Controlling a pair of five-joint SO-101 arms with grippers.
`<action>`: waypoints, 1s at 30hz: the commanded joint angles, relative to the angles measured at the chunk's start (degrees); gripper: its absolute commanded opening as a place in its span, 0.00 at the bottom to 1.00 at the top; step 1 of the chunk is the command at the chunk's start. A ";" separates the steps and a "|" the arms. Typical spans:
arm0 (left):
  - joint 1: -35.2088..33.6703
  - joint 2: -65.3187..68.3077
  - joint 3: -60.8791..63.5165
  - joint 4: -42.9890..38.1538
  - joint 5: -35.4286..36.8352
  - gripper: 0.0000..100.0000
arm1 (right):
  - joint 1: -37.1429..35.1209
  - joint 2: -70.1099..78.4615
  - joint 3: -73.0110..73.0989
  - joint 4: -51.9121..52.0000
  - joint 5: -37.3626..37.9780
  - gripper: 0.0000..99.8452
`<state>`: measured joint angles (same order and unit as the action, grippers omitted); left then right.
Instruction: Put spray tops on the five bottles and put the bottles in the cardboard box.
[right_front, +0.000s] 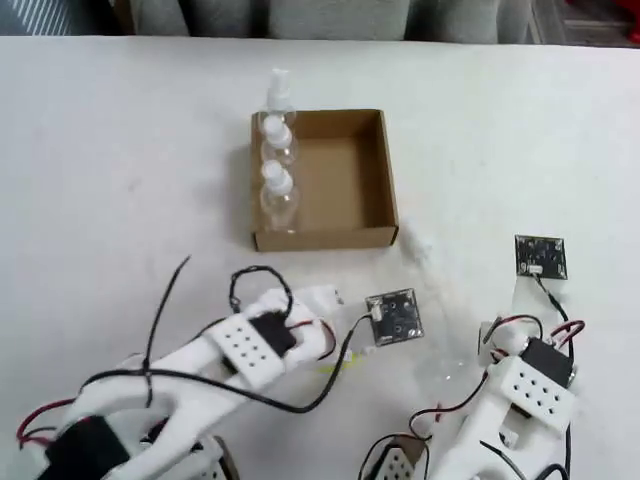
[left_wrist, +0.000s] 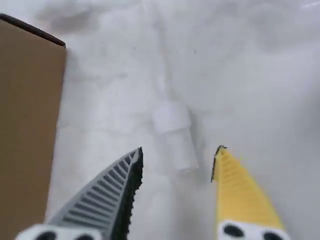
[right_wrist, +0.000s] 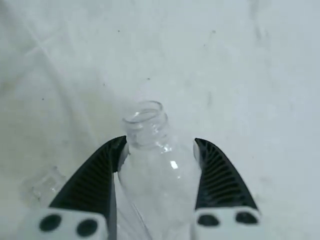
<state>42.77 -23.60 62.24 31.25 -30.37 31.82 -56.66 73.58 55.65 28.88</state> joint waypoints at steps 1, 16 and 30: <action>-1.01 6.37 -6.59 -1.67 -0.53 0.23 | 0.13 -0.31 0.00 -0.66 0.44 0.02; -1.01 15.08 -14.77 5.80 -0.97 0.02 | 0.04 -0.31 0.09 -0.66 0.44 0.02; -14.64 14.99 -14.86 22.33 -24.00 0.02 | 0.04 -0.31 0.09 -0.66 0.44 0.02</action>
<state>37.05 -8.66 48.26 49.89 -45.76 31.82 -56.66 73.58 55.47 28.88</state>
